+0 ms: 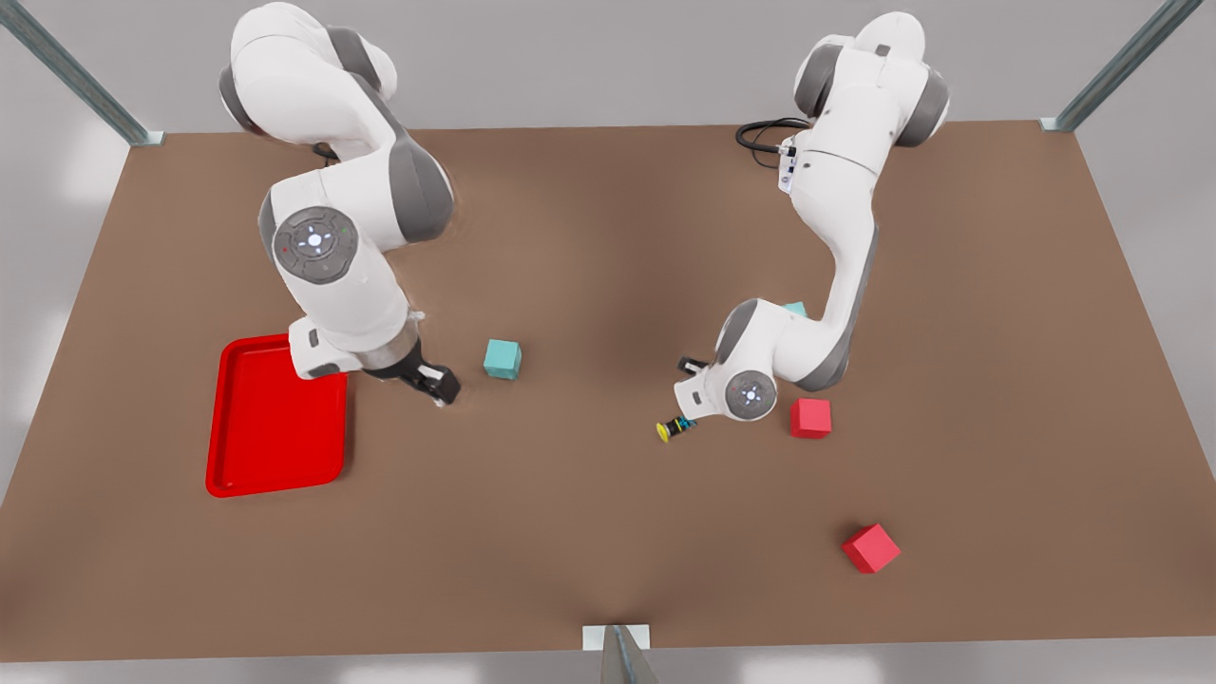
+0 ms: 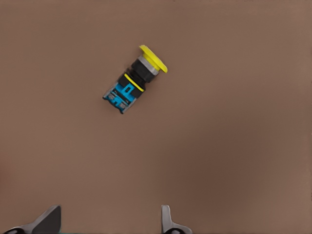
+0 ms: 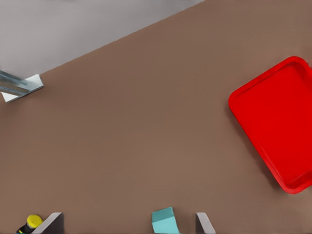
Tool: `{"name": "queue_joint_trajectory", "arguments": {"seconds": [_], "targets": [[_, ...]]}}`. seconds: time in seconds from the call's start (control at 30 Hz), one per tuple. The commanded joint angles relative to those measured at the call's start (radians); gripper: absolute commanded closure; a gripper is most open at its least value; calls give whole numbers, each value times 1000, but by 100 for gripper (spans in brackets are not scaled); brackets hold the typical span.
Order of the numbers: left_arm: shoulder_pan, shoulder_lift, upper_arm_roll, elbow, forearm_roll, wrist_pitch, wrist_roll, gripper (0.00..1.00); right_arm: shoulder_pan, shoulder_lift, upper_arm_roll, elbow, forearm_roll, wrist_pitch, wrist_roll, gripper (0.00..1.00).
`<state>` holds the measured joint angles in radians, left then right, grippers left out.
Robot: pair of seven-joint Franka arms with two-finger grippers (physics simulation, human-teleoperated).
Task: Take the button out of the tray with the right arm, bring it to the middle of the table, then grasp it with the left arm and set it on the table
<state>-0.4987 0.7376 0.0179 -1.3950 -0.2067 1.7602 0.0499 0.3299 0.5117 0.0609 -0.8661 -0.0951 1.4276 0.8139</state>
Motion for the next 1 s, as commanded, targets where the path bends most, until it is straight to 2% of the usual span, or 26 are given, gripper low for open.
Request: {"name": "queue_joint_trajectory", "arguments": {"seconds": [0.0,0.03,0.1,0.17,0.27,0.33,0.47,0.63,0.97], "targets": [[8,118,-19,132,-46,205,596,0,-64,-106,5,-59,-17,-165,-671,0],[20,166,-30,189,-56,205,694,0,-65,-205,8,-178,-23,-142,-697,0],[16,169,-30,189,-28,214,809,1,-65,-372,20,-421,-17,-45,-746,0],[14,172,-29,191,36,217,947,1,-66,-424,28,-508,-14,-30,-795,0],[17,167,-59,191,116,216,1016,0,-110,-384,22,-478,-20,7,-783,0],[17,158,-82,191,190,217,1019,0,-167,-308,20,-476,-14,151,-788,0],[25,163,-99,188,190,234,1058,0,-307,-302,23,-461,12,139,-795,0],[28,166,-99,168,187,234,1048,0,-344,-214,20,-429,20,272,-745,0],[28,207,-98,163,181,228,978,0,-377,-216,22,-436,21,191,-754,0]]}}
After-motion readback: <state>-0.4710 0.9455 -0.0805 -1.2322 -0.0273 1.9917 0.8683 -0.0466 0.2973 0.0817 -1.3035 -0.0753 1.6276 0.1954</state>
